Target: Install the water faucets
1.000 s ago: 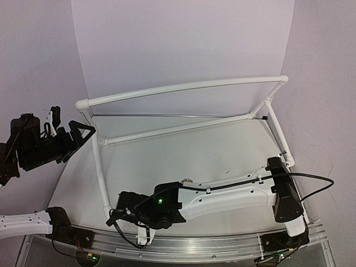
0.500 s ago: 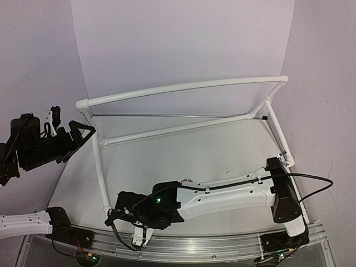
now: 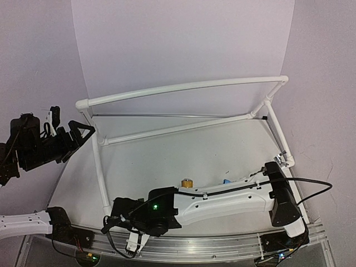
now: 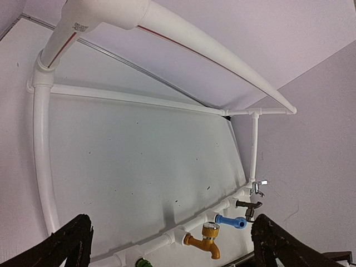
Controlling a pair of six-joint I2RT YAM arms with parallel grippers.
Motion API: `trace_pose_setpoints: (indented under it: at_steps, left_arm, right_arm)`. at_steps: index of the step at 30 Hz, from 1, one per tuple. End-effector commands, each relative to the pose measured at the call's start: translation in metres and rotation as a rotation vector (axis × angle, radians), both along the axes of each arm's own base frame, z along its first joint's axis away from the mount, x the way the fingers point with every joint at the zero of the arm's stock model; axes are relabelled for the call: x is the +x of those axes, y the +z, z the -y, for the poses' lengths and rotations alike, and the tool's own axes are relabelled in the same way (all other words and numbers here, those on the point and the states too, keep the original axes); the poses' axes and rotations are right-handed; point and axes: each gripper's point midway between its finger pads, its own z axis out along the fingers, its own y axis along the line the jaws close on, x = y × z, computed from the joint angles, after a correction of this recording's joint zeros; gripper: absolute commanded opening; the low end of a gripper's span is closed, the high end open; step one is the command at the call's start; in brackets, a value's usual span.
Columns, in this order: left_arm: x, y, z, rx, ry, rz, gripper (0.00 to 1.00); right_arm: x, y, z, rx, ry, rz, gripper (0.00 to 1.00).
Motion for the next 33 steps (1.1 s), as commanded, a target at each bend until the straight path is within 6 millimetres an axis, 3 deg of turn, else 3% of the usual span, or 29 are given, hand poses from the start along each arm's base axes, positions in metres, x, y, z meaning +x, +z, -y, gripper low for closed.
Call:
trace_pose_setpoints:
  at_steps: [1, 21, 33]
  left_arm:
    - [0.001, 0.016, -0.004, -0.031, 0.014, 0.043, 1.00]
    - [0.002, 0.017, -0.003, -0.032, 0.017, 0.042, 1.00]
    - [0.003, 0.017, -0.003, -0.028, 0.021, 0.041, 1.00]
  right_arm:
    - [-0.004, 0.006, -0.013, 0.054, -0.054, -0.031, 0.79]
    - [0.002, 0.018, -0.046, 0.198, -0.198, -0.064, 0.77]
    - [0.004, 0.025, -0.056, 0.234, -0.218, -0.050, 0.69]
